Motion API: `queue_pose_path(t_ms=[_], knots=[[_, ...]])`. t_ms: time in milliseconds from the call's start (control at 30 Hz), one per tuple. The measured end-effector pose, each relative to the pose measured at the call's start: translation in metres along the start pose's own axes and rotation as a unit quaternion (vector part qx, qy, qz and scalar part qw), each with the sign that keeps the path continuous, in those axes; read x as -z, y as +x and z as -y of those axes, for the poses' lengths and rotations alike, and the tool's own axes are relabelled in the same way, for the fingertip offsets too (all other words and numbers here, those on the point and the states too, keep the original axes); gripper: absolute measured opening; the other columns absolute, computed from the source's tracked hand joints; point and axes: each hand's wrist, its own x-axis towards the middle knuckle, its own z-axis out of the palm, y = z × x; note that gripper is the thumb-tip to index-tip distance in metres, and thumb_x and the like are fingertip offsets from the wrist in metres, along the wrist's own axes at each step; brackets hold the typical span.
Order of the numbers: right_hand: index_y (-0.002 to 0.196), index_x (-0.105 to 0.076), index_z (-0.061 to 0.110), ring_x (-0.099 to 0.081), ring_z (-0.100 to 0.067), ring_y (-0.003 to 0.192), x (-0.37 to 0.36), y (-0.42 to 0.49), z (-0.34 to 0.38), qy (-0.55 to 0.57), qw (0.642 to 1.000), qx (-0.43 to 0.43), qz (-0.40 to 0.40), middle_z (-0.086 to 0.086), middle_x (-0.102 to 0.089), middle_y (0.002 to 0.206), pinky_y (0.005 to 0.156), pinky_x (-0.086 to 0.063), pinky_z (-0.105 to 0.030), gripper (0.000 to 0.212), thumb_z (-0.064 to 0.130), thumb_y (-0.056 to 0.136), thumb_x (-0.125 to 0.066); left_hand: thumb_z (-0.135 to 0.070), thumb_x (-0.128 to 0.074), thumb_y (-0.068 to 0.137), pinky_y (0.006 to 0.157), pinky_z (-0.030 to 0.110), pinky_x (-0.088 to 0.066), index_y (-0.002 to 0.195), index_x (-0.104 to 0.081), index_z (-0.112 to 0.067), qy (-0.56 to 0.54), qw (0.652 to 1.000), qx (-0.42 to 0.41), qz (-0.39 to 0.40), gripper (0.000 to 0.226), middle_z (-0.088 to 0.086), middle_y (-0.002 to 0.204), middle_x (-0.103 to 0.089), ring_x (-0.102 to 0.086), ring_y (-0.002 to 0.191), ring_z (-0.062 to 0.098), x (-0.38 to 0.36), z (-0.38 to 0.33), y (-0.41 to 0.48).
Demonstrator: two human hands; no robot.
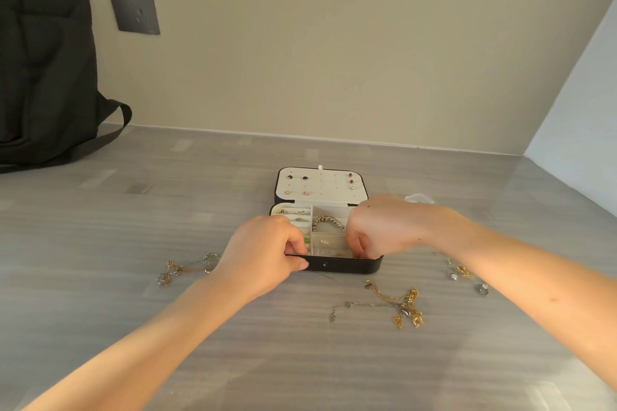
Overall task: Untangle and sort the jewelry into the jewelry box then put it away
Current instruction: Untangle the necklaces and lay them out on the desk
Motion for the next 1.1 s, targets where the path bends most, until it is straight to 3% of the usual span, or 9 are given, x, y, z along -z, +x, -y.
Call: queue_pose_path(t_ms=[267,367,433,533,700,867,967,1033,1100], knots=[[0.095,-0.065,0.015,-0.050,-0.014,0.078,-0.014,-0.006,-0.007,0.076,0.997,0.008,-0.030,0.001,-0.065,0.095,0.058,-0.038,-0.015,0.016,0.011,0.087,-0.052,-0.032,-0.070,0.079,0.066,0.021,-0.035,0.087,-0.070,-0.024,0.014,1.000,0.003,-0.019,0.011,-0.015,0.080,-0.049,-0.048,0.078,0.004,-0.006,0.000,-0.004],[0.089,-0.060,0.019,-0.057,-0.014,0.083,-0.021,-0.009,-0.012,0.150,0.987,-0.002,-0.059,0.004,-0.062,0.091,0.074,-0.048,-0.026,0.006,0.017,0.088,-0.054,-0.033,-0.068,0.081,0.062,0.022,-0.034,0.088,-0.069,-0.024,0.019,0.999,0.002,-0.028,0.012,-0.014,0.079,-0.047,-0.046,0.078,0.004,-0.007,-0.001,-0.005],[0.081,-0.052,0.028,-0.054,-0.004,0.076,-0.023,-0.012,-0.016,0.205,0.975,-0.008,-0.086,0.012,-0.057,0.084,0.068,-0.044,-0.016,0.012,0.020,0.089,-0.056,-0.033,-0.068,0.081,0.064,0.022,-0.034,0.089,-0.069,-0.024,0.022,0.999,0.000,-0.032,0.012,-0.014,0.082,-0.048,-0.045,0.078,0.003,-0.008,-0.001,-0.006],[0.078,-0.052,0.025,-0.052,0.007,0.062,-0.016,-0.019,-0.023,0.297,0.943,-0.017,-0.151,0.014,-0.058,0.076,0.060,-0.039,-0.009,0.014,0.018,0.087,-0.061,-0.032,-0.066,0.083,0.062,0.023,-0.031,0.090,-0.069,-0.024,0.033,0.999,-0.001,-0.036,0.011,-0.014,0.085,-0.047,-0.043,0.078,0.003,-0.008,-0.002,-0.005],[0.081,-0.059,0.012,-0.060,-0.012,0.073,0.012,-0.041,-0.026,0.454,0.861,-0.002,-0.230,-0.004,-0.068,0.078,0.075,-0.047,-0.030,0.005,0.011,0.085,-0.062,-0.029,-0.064,0.084,0.064,0.024,-0.029,0.093,-0.069,-0.021,0.044,0.998,0.002,-0.050,0.012,-0.011,0.087,-0.049,-0.053,0.090,0.010,-0.008,-0.006,0.007],[0.075,-0.057,0.014,-0.055,0.001,0.059,0.037,-0.062,-0.014,0.514,0.812,0.043,-0.271,0.011,-0.063,0.062,0.060,-0.039,-0.009,0.015,0.003,0.086,-0.060,-0.027,-0.067,0.081,0.077,0.023,-0.036,0.102,-0.067,-0.026,0.081,0.995,0.009,-0.051,0.021,-0.007,0.106,-0.058,-0.054,0.102,0.014,-0.004,-0.013,0.016],[0.074,-0.056,0.013,-0.049,0.001,0.052,0.047,-0.071,0.000,0.545,0.791,0.066,-0.271,0.011,-0.060,0.056,0.056,-0.037,-0.011,0.018,-0.001,0.086,-0.058,-0.005,-0.069,0.075,0.087,0.015,-0.041,0.107,-0.062,-0.029,-0.211,0.977,0.014,0.008,0.040,-0.010,0.113,-0.060,-0.055,0.109,0.006,0.014,-0.029,0.003],[0.074,-0.056,0.013,-0.047,-0.002,0.052,0.051,-0.077,0.014,0.556,0.786,0.084,-0.256,0.011,-0.059,0.056,0.056,-0.037,-0.014,0.016,0.003,0.083,-0.063,0.008,-0.064,0.074,0.090,0.020,-0.046,0.109,-0.060,-0.023,-0.464,0.876,0.003,0.132,0.047,-0.003,0.110,-0.066,-0.060,0.109,0.012,0.029,-0.041,-0.016],[0.074,-0.056,0.012,-0.048,-0.001,0.051,0.052,-0.081,0.029,0.567,0.782,0.098,-0.239,0.011,-0.059,0.055,0.054,-0.037,-0.012,0.014,0.003,0.081,-0.064,0.003,-0.060,0.073,0.093,0.031,-0.049,0.112,-0.059,-0.015,-0.527,0.826,-0.028,0.198,0.043,0.007,0.101,-0.068,-0.064,0.102,0.023,0.036,-0.039,-0.034]])
